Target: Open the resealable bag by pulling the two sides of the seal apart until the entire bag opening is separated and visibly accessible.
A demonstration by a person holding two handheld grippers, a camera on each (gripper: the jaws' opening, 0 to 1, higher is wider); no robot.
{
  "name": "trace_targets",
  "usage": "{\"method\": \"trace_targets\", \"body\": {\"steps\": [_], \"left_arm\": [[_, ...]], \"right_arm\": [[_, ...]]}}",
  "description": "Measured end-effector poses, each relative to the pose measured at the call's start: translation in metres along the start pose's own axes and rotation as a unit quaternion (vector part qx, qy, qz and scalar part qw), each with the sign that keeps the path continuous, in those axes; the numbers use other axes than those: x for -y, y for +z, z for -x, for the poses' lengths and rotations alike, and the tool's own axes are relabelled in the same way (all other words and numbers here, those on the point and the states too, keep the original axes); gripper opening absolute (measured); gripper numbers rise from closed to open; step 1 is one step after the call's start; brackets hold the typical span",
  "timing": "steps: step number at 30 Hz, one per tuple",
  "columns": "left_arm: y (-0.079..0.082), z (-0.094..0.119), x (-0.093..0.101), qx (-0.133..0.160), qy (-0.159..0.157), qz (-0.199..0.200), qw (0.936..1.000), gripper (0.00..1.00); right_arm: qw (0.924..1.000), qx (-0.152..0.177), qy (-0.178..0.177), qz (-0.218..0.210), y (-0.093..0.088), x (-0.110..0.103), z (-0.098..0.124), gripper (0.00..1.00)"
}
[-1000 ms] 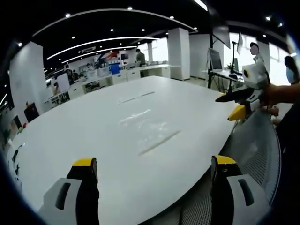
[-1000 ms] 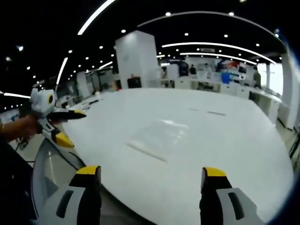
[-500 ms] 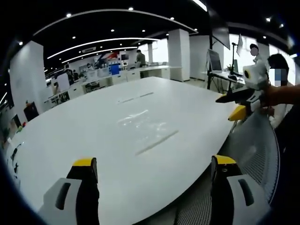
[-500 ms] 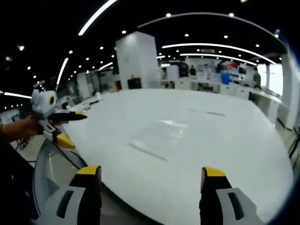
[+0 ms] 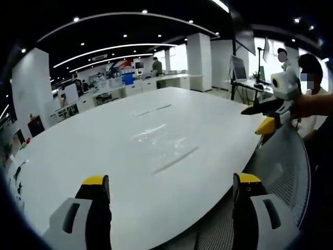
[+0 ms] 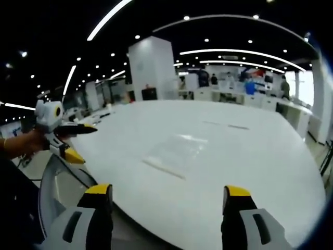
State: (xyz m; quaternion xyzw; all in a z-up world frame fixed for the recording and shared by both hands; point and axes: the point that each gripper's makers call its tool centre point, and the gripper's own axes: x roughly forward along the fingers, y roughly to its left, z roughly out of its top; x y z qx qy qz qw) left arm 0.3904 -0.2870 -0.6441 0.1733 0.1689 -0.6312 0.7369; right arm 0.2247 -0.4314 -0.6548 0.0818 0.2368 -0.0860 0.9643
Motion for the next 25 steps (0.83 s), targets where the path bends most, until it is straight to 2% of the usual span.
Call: {"method": "trace_targets", "body": {"steps": [25], "left_arm": [[-0.007,0.003,0.012,-0.007,-0.012,0.004,0.9999,0.96]], "right_arm": [[0.9999,0.005,-0.008,-0.012,-0.005,-0.002,0.014,0.85]]}}
